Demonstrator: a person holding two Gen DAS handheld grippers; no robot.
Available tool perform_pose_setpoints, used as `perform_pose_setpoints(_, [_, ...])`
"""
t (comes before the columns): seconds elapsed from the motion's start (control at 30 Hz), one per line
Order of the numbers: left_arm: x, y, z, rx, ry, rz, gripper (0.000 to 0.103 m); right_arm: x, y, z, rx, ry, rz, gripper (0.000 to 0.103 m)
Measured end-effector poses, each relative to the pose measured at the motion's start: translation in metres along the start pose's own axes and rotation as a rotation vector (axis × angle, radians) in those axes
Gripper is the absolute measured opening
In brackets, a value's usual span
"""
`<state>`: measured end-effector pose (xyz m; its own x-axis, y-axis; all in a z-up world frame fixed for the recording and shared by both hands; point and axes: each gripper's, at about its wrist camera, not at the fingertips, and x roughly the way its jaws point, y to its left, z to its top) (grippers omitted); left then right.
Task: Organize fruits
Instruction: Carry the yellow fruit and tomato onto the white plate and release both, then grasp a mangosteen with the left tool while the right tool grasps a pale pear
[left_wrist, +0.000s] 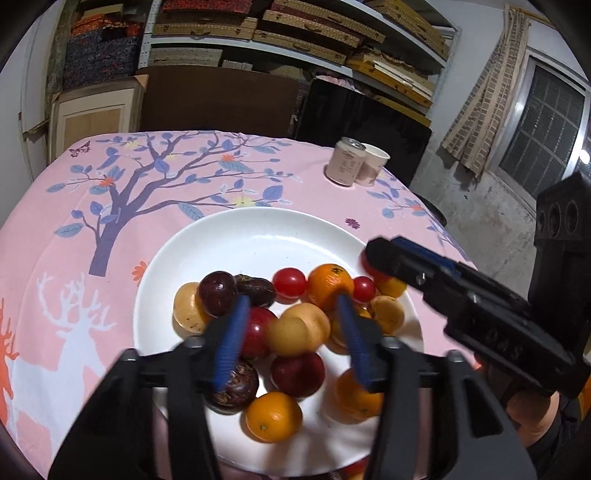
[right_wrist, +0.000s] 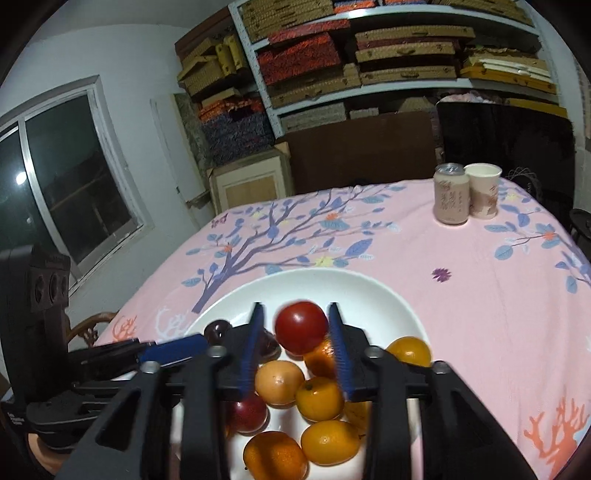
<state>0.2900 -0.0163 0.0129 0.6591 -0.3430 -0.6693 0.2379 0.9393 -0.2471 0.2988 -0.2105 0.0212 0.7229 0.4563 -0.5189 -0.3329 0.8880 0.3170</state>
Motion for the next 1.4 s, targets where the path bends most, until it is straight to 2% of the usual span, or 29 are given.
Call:
perform_pose_setpoints(0.07, [0.002,0.003,-0.002,-0.005,-0.007,0.005,0.065,0.0,-0.002,-0.002,0.006,-0.005,0.004,0.052])
perform_pose_setpoints(0.3, [-0.018,0.005,-0.018,0.021,-0.021,0.031,0.065,-0.03,-0.013,-0.013,0.057,-0.029,-0.012,0.053])
perform_pose_setpoints(0.43, [-0.042,-0.003,-0.048,0.092,-0.02,0.047,0.072,-0.055,-0.018,-0.028,0.086,-0.046,-0.009,0.061])
perform_pose_setpoints(0.6, [-0.064,-0.022,-0.091,0.189,0.004,0.072,0.072,-0.073,-0.027,-0.056,0.13,-0.028,-0.003,0.062])
perform_pose_setpoints(0.83, [-0.077,-0.042,-0.14,0.245,0.049,0.092,0.072,-0.096,-0.032,-0.087,0.141,-0.022,-0.041,0.064])
perform_pose_setpoints(0.97, [-0.078,-0.044,-0.146,0.243,0.074,0.116,0.08,-0.105,-0.028,-0.103,0.116,-0.014,-0.06,0.068])
perform_pose_setpoints(1.07, [-0.074,-0.047,-0.151,0.26,0.121,0.13,0.08,-0.112,-0.027,-0.109,0.116,-0.018,-0.055,0.069])
perform_pose_setpoints(1.1, [-0.072,-0.049,-0.154,0.271,0.136,0.128,0.08,-0.116,-0.029,-0.11,0.121,-0.034,-0.053,0.072])
perform_pose_setpoints(1.2, [-0.061,-0.056,-0.164,0.32,0.215,0.13,0.08,-0.119,-0.034,-0.113,0.145,-0.044,-0.051,0.075])
perform_pose_setpoints(1.4, [-0.059,-0.05,-0.163,0.283,0.23,0.117,0.077,-0.116,-0.034,-0.111,0.145,-0.029,-0.047,0.075])
